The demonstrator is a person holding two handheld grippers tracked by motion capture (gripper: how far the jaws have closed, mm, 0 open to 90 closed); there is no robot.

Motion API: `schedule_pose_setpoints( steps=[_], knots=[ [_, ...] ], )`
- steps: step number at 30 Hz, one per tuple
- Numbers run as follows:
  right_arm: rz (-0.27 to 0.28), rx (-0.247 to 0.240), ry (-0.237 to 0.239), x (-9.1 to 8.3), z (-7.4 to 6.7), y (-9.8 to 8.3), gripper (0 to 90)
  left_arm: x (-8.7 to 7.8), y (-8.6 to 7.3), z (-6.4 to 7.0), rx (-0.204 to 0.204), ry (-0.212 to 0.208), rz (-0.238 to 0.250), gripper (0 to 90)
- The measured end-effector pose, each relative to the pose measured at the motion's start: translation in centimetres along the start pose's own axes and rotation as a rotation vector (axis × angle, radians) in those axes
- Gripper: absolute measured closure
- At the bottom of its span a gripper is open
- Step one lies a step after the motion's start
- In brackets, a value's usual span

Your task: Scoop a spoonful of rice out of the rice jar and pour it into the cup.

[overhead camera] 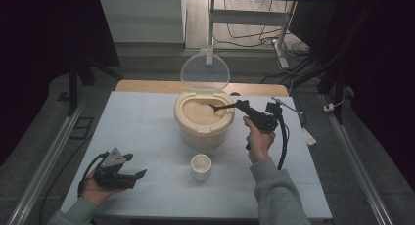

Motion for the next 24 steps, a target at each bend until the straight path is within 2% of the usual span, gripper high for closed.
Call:
schedule_pose_setpoints(
  steps=[4,5,10,19,24],
  knots=[
    [-0.008,0.029,0.008,-0.3,0.1,0.1,83.9,0.0,0.0,0.0,0.005,0.004,-0.002,22.8],
    [-0.007,0.056,0.007,-0.3,0.2,0.2,84.0,0.0,0.0,0.0,0.005,0.004,-0.002,22.8],
    [-0.009,0.095,0.019,-0.6,0.5,0.4,83.9,0.0,0.0,0.0,0.008,0.004,-0.003,22.8],
    [-0.007,0.209,0.041,-0.8,1.2,0.4,83.9,0.0,0.0,0.0,0.008,0.005,-0.002,22.9],
    [-0.003,0.234,0.05,-1.0,1.5,0.6,83.9,0.0,0.0,0.0,0.009,0.006,-0.003,22.8]
  ],
)
Point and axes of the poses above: each handheld gripper's, and its own axes: x roughly forward along the jaws, y roughly out of its top, z roughly to its right, the point moved 3 cm from there along x, roughly forward along the jaws, and after that the axes turned 1 degree about x, right-handed, at the moved point
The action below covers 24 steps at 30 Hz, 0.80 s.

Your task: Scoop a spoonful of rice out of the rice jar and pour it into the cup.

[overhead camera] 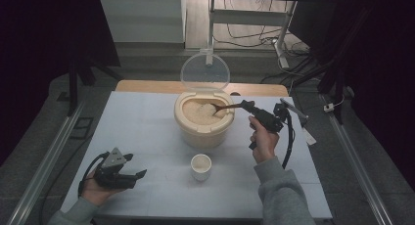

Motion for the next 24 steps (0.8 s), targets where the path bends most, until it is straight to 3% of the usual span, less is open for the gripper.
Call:
schedule_pose_setpoints(
  steps=[5,24],
  knots=[
    [0.007,0.028,0.013,-0.18,0.06,0.27,84.0,-0.02,0.0,-0.01,0.0,0.0,0.0,22.8],
    [0.005,0.059,0.037,-0.77,-0.33,0.87,83.9,0.04,-0.03,-0.01,0.005,0.005,-0.004,22.9]
  ],
)
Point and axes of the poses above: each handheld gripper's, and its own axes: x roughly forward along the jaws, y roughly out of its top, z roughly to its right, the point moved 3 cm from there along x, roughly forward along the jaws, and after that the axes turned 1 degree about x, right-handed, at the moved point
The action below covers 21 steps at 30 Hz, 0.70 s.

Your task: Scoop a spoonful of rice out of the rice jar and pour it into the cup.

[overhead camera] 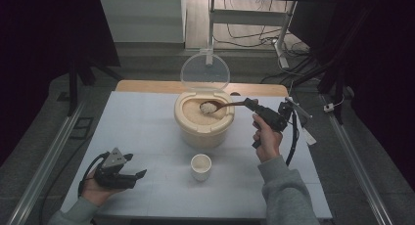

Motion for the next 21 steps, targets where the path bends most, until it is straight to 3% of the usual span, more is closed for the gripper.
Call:
schedule_pose_setpoints(
  steps=[21],
  knots=[
    [-0.022,-0.011,0.017,-0.38,-0.6,-0.11,83.9,0.06,0.01,-0.03,0.0,-0.001,-0.001,23.0]
  ],
)
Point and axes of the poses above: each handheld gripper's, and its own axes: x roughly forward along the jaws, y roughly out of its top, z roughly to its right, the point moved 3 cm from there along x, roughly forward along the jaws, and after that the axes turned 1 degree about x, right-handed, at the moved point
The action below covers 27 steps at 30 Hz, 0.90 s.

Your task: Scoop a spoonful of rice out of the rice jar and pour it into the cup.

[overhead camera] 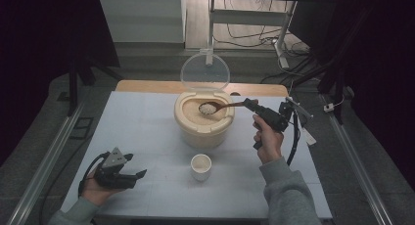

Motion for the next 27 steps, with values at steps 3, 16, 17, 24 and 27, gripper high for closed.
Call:
schedule_pose_setpoints(
  steps=[3,16,17,24,27],
  knots=[
    [-0.003,0.001,0.004,-0.1,-0.1,0.0,83.9,0.0,0.0,0.0,0.001,0.0,-0.001,23.0],
    [-0.044,0.01,0.045,-1.9,-0.8,-0.4,83.9,0.0,0.0,0.0,-0.002,0.0,-0.001,22.9],
    [-0.05,0.009,0.048,-2.0,-0.8,-0.4,83.9,0.0,0.0,0.0,-0.001,0.0,-0.001,22.9],
    [-0.08,0.02,0.06,-3.3,-0.8,-1.0,83.9,0.1,0.0,0.0,0.0,0.0,-0.003,22.9],
    [-0.088,0.019,0.066,-3.7,-0.9,-1.2,83.9,0.1,0.0,0.0,0.0,0.0,-0.003,22.9]
  ],
)
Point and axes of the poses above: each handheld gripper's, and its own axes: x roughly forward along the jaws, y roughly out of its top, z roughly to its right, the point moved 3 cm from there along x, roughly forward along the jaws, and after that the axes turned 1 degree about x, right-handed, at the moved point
